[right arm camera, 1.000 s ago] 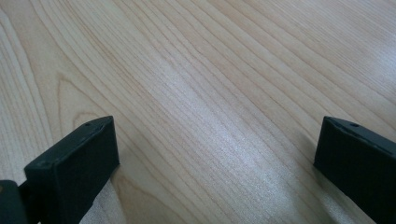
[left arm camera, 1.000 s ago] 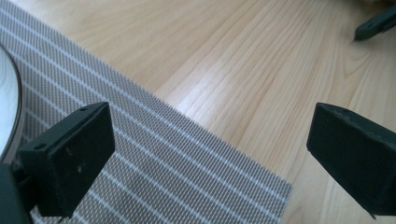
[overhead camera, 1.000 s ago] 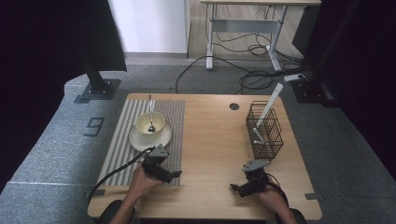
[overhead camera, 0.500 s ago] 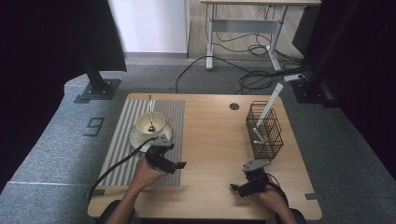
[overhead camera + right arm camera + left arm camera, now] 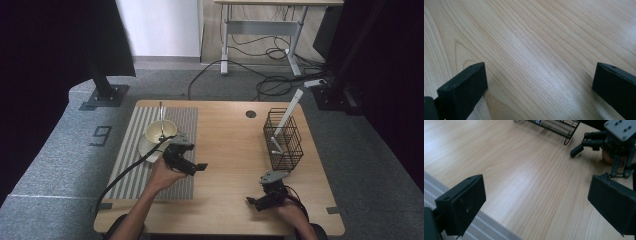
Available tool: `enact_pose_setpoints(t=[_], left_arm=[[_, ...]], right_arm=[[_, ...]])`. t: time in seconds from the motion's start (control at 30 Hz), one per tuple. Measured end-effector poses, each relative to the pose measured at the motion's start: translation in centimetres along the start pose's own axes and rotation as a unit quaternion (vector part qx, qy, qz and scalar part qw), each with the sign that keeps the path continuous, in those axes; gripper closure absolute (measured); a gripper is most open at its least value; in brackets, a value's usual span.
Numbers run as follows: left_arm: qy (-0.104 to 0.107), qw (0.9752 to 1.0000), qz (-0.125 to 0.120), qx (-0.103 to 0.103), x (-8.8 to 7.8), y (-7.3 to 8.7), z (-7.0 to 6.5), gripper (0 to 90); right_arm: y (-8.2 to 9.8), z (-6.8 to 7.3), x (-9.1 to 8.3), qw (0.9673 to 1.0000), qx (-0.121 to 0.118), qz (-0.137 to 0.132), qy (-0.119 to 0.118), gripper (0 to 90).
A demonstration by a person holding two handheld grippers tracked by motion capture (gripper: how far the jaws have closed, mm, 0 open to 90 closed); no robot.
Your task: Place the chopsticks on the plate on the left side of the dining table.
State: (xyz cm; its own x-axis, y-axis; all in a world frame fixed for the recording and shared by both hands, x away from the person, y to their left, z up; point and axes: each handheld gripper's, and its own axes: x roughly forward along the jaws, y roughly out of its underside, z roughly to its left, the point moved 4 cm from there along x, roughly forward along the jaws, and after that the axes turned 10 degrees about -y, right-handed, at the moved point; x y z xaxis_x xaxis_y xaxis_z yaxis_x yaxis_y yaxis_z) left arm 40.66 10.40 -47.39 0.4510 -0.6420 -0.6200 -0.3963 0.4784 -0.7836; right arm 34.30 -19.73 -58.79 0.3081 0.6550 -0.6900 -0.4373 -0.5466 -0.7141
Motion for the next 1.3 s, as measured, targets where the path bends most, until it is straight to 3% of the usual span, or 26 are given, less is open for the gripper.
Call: enact_pose_setpoints(t=[0.23,0.8,1.3], left_arm=[[0.018,0.9998,-0.011,0.005,0.4,-3.1,-0.4,1.9],[0.036,0.9988,-0.018,0.028,1.6,-8.1,-1.7,3.0],[0.056,0.9972,-0.020,0.045,3.7,-12.5,-3.5,3.9]], right_arm=[[0.0,0.0,0.0,1.0000,0.001,0.001,-0.001,0.0],[0.0,0.0,0.0,1.0000,0.001,0.002,-0.001,0.0],[0.0,0.0,0.0,1.0000,0.001,0.001,0.000,0.0]])
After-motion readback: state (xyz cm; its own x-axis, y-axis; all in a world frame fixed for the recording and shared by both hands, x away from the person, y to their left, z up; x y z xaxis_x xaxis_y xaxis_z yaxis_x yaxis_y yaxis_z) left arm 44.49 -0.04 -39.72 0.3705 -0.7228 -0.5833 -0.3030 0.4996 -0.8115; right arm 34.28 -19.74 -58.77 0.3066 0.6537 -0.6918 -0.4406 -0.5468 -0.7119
